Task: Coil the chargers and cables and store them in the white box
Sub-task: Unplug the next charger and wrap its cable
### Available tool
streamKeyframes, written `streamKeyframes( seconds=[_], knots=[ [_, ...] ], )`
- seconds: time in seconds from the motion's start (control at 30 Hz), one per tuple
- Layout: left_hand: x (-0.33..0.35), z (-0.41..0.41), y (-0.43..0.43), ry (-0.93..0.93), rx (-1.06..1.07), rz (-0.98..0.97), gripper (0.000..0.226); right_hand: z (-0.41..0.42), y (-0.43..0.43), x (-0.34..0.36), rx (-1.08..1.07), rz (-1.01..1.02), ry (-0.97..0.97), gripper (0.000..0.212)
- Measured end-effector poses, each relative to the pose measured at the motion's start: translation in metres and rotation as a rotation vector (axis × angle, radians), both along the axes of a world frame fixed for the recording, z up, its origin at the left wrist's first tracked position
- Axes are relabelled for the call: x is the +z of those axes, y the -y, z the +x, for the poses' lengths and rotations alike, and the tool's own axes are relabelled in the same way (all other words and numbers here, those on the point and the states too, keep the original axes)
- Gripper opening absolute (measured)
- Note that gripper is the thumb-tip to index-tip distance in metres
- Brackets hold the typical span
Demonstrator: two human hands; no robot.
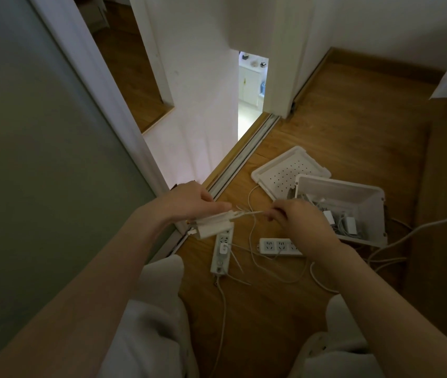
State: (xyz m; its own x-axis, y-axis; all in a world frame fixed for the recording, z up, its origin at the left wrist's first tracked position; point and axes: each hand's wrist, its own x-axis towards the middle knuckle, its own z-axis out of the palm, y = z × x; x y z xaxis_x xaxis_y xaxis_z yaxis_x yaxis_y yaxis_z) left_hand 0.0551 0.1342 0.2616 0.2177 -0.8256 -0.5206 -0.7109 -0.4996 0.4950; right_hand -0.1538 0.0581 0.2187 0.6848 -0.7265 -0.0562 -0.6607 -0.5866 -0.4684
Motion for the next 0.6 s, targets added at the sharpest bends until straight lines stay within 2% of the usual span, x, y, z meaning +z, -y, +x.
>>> streamKeyframes(
  seconds=[0.13, 0.3, 0.47, 0.6],
  knots=[
    [-0.009, 0.0, -0.001, 0.199, -0.01, -0.094, 0.047, 0.004, -0.006, 0.009, -0.063, -0.07, 0.071, 0.029],
    [-0.008, -0.005, 0.001, 0.343, -0.03, -0.172, 0.049, 0.008, -0.016, 0.009, -0.138, -0.077, 0.117, 0.028],
    [-0.013, -0.007, 0.002, 0.371, -0.097, -0.158, 0.048, 0.01, -0.016, 0.012, -0.271, -0.063, 0.23, 0.028],
    [-0.01, -0.006, 0.006, 0.261, 0.098, -0.306, 0.04, 0.018, -0.039, 0.016, -0.096, -0.01, 0.205, 0.024]
  ],
)
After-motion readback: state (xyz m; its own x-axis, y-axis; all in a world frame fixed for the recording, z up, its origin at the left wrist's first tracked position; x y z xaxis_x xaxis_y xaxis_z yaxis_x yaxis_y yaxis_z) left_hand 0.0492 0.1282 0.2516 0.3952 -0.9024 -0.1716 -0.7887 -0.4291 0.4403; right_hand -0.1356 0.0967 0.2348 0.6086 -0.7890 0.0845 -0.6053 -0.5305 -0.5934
